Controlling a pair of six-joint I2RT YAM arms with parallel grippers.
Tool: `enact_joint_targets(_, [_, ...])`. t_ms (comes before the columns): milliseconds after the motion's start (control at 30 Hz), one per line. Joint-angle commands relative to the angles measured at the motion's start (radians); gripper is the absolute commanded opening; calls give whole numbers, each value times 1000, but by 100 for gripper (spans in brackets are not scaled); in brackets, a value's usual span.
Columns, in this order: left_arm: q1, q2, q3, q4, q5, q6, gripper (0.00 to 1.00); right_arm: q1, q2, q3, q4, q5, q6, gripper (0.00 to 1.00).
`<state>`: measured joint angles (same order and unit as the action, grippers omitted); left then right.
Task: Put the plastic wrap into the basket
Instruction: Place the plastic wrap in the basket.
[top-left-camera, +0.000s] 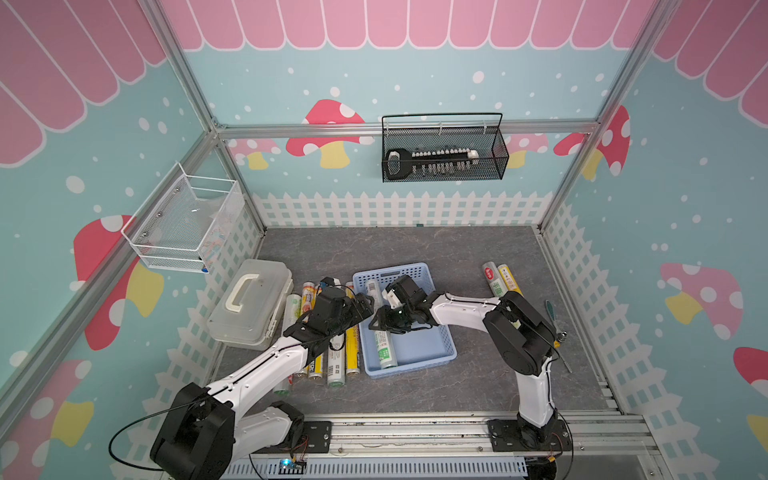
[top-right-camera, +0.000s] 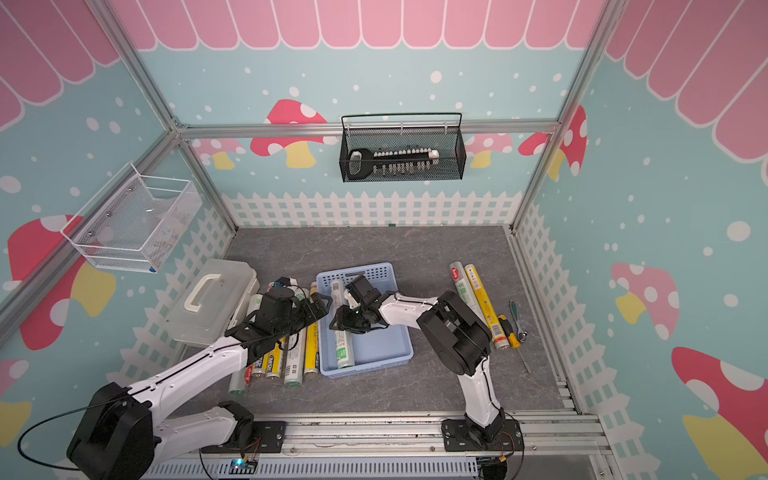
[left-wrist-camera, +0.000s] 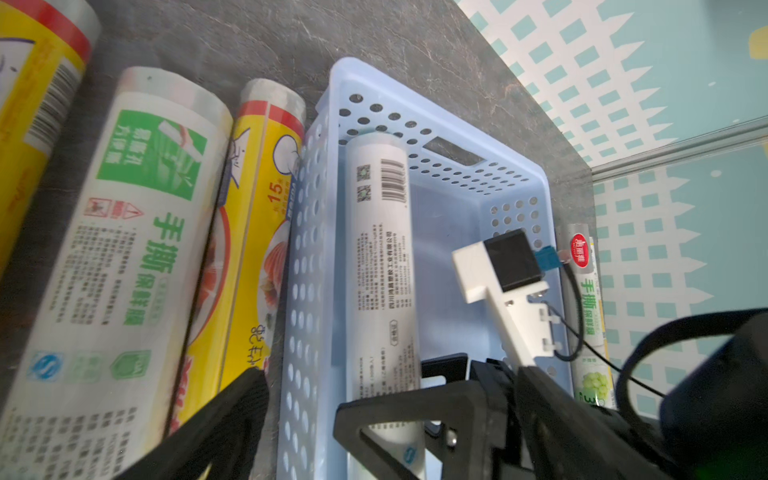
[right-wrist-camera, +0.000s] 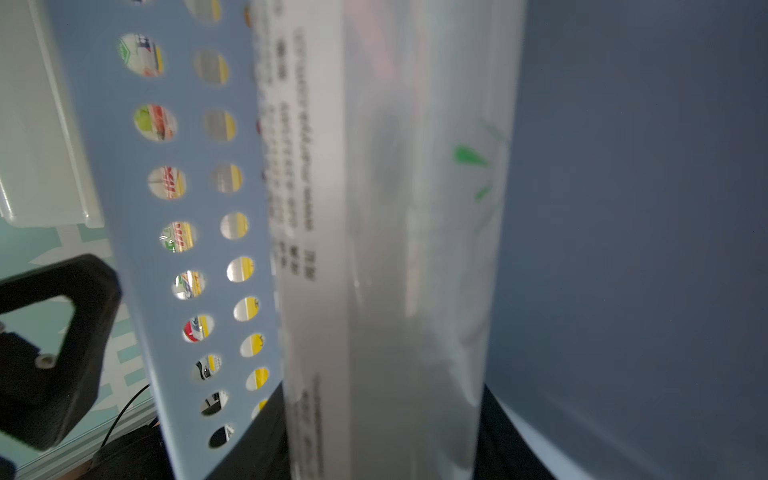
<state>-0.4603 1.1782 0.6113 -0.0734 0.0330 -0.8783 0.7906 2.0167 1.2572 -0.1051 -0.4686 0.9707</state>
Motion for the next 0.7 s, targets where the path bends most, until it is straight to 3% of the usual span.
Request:
enact_joint_targets(0, [5, 16, 2, 56, 37, -24, 95, 7, 19, 33, 100, -53, 33, 36])
enact_joint_targets(233, [5, 53, 8, 56, 36, -33, 94, 7, 7, 9, 139, -38, 51, 56])
enact_joint_targets(467, [5, 95, 26, 59, 55, -28, 93, 6, -49, -27, 154, -1, 50, 61])
enact_joint_targets(667, [5, 139, 44, 109, 102, -33, 92, -4, -99, -86, 210, 7, 68, 57])
